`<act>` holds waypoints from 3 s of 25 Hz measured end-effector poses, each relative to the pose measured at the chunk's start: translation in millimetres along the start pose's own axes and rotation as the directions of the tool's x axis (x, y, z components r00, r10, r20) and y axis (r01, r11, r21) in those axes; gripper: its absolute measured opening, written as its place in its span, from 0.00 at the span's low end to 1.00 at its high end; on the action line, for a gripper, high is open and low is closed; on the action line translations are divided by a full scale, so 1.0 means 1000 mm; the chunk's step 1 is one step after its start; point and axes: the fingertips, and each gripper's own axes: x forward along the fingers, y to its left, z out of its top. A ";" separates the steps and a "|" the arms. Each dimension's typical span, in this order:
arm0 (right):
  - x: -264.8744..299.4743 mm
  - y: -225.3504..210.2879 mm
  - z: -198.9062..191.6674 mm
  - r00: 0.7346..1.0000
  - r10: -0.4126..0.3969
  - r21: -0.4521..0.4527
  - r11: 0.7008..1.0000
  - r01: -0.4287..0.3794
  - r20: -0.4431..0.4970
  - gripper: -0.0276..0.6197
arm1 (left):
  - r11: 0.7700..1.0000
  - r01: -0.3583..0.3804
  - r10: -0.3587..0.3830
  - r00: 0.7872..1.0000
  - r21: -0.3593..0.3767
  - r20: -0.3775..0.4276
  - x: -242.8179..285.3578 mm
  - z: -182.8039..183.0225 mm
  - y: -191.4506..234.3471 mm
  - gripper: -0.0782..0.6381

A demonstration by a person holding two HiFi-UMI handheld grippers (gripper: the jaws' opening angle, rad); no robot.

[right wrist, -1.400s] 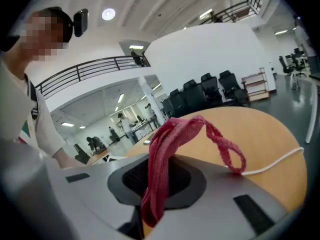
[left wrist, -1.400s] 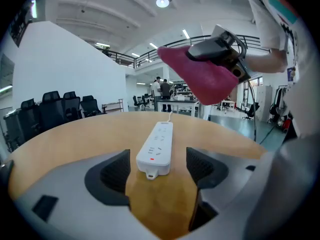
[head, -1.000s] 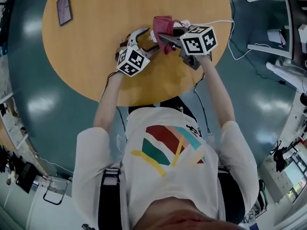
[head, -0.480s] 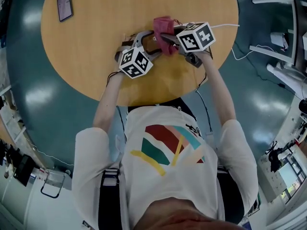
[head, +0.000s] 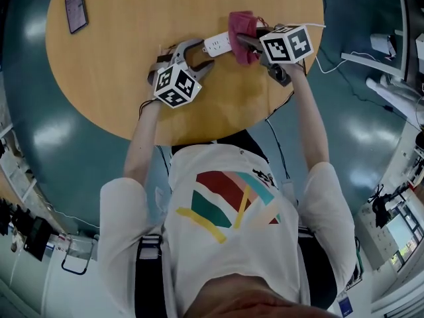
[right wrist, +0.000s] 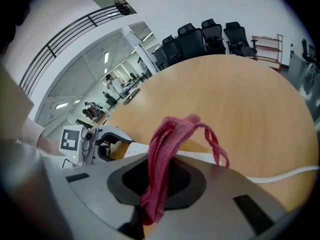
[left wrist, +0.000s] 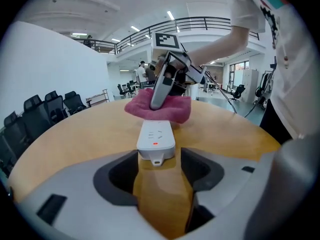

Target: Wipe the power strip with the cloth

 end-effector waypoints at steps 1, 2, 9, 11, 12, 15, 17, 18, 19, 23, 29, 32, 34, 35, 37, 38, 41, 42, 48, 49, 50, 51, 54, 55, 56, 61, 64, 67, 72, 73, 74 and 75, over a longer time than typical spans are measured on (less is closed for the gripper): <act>-0.005 -0.001 0.001 1.000 -0.025 0.006 1.000 0.025 0.002 0.10 | 1.000 -0.001 0.001 1.000 0.001 0.001 -0.008 -0.002 0.000 0.55; -0.009 -0.001 0.003 0.999 -0.045 0.008 0.999 0.045 0.006 0.10 | 1.000 -0.001 0.001 1.000 0.002 0.002 -0.016 -0.004 0.001 0.55; -0.028 -0.005 0.014 0.990 -0.140 0.010 0.990 0.140 0.016 0.10 | 1.000 -0.012 0.012 1.000 0.002 0.003 -0.059 -0.018 0.004 0.55; -0.033 -0.009 0.014 0.986 -0.168 0.016 0.986 0.168 0.013 0.10 | 1.000 -0.013 0.012 1.000 0.001 0.004 -0.064 -0.021 0.004 0.55; -0.033 -0.010 0.013 0.985 -0.175 0.020 0.984 0.174 0.012 0.10 | 1.000 -0.012 0.012 1.000 0.001 0.004 -0.065 -0.023 0.003 0.55; -0.030 -0.015 0.010 0.983 -0.182 0.025 0.983 0.182 0.013 0.10 | 1.000 -0.012 0.012 1.000 0.000 0.004 -0.066 -0.031 0.002 0.55; -0.029 -0.019 0.008 0.981 -0.195 0.028 0.981 0.194 0.013 0.10 | 1.000 -0.011 0.011 1.000 0.000 0.005 -0.066 -0.034 0.001 0.55; -0.029 -0.022 0.007 0.978 -0.207 0.031 0.978 0.207 0.012 0.10 | 1.000 -0.010 0.010 1.000 0.000 0.005 -0.066 -0.036 0.000 0.55; -0.029 -0.026 0.005 0.975 -0.223 0.036 0.974 0.222 0.012 0.10 | 1.000 -0.009 0.009 1.000 0.000 0.005 -0.066 -0.036 0.000 0.55; -0.036 -0.034 0.002 0.959 -0.283 0.065 0.958 0.280 0.030 0.10 | 1.000 -0.004 0.004 1.000 0.005 0.014 -0.066 -0.032 0.000 0.55; -0.053 0.001 -0.014 0.960 -0.261 0.019 0.965 0.260 0.098 0.10 | 0.997 -0.047 0.053 0.992 -0.061 0.111 -0.085 -0.019 0.008 0.55; -0.050 0.029 -0.038 0.971 -0.229 -0.039 0.972 0.232 0.069 0.10 | 0.993 -0.085 0.095 0.987 -0.078 0.132 -0.092 -0.012 0.017 0.45; -0.044 0.050 -0.052 0.979 -0.198 -0.065 0.977 0.201 0.051 0.10 | 0.987 -0.133 0.145 0.979 -0.091 0.144 -0.098 -0.006 0.025 0.29; -0.040 0.061 -0.058 0.983 -0.180 -0.077 0.980 0.183 0.044 0.10 | 0.983 -0.155 0.168 0.974 -0.099 0.151 -0.100 -0.004 0.029 0.18; -0.031 0.083 -0.066 0.989 -0.143 -0.097 0.985 0.145 0.031 0.10 | 0.980 -0.165 0.182 0.970 -0.113 0.161 -0.102 0.001 0.031 0.17; -0.025 0.093 -0.069 0.992 -0.124 -0.107 0.986 0.126 0.025 0.10 | 0.981 -0.159 0.177 0.970 -0.114 0.166 -0.102 0.003 0.031 0.17; -0.007 0.117 -0.074 0.997 -0.071 -0.137 0.988 0.070 -0.004 0.10 | 0.985 -0.146 0.161 0.973 -0.096 0.167 -0.097 0.009 0.031 0.17; -0.001 0.124 -0.076 0.998 -0.057 -0.149 0.987 0.054 -0.018 0.10 | 0.986 -0.142 0.156 0.974 -0.092 0.165 -0.095 0.011 0.031 0.17; 0.039 0.166 -0.082 0.994 0.005 -0.224 0.974 -0.030 -0.108 0.10 | 0.990 -0.108 0.121 0.981 -0.090 0.149 -0.087 0.012 0.028 0.17; 0.044 0.170 -0.081 0.993 0.012 -0.227 0.973 -0.039 -0.118 0.10 | 0.991 -0.103 0.115 0.983 -0.090 0.146 -0.086 0.013 0.027 0.17; 0.048 0.171 -0.082 0.992 0.018 -0.225 0.973 -0.046 -0.127 0.10 | 0.991 -0.097 0.109 0.984 -0.088 0.143 -0.084 0.014 0.026 0.17; 0.051 0.171 -0.082 0.990 0.021 -0.219 0.974 -0.051 -0.136 0.10 | 0.992 -0.092 0.103 0.984 -0.086 0.142 -0.082 0.015 0.024 0.17; 0.061 0.166 -0.083 0.986 0.017 -0.201 0.978 -0.050 -0.165 0.10 | 0.993 -0.080 0.091 0.986 -0.086 0.142 -0.075 0.018 0.024 0.17; 0.064 0.164 -0.083 0.985 0.013 -0.195 0.980 -0.047 -0.175 0.10 | 0.993 -0.077 0.088 0.986 -0.087 0.141 -0.074 0.018 0.024 0.17; 0.066 0.162 -0.083 0.983 0.012 -0.188 0.981 -0.046 -0.181 0.10 | 0.993 -0.072 0.084 0.987 -0.088 0.138 -0.073 0.017 0.024 0.17; 0.072 0.150 -0.080 0.983 0.036 -0.125 0.990 -0.059 -0.179 0.10 | 0.998 -0.039 0.042 0.996 -0.040 0.075 -0.055 0.007 0.020 0.17; 0.072 0.135 -0.075 0.986 0.021 -0.092 0.995 -0.037 -0.166 0.10 | 0.999 -0.030 0.032 0.997 -0.027 0.070 -0.051 0.004 0.018 0.17; 0.067 0.121 -0.071 0.987 -0.005 -0.058 0.998 -0.004 -0.161 0.10 | 1.000 -0.026 0.027 0.997 -0.012 0.076 -0.053 0.005 0.017 0.17; 0.057 0.103 -0.065 0.986 -0.042 -0.008 0.999 0.041 -0.162 0.10 | 1.000 -0.026 0.027 0.996 -0.004 0.089 -0.056 0.005 0.015 0.17; 0.053 0.097 -0.063 0.986 -0.061 0.000 0.998 0.062 -0.158 0.10 | 1.000 -0.028 0.028 0.995 -0.004 0.093 -0.056 0.006 0.015 0.17; 0.047 0.089 -0.061 0.985 -0.085 0.010 0.996 0.087 -0.152 0.10 | 1.000 -0.028 0.028 0.995 -0.005 0.098 -0.057 0.006 0.014 0.17; 0.042 0.079 -0.060 0.983 -0.111 0.021 0.993 0.115 -0.146 0.10 | 1.000 -0.027 0.028 0.994 -0.006 0.103 -0.057 0.006 0.014 0.17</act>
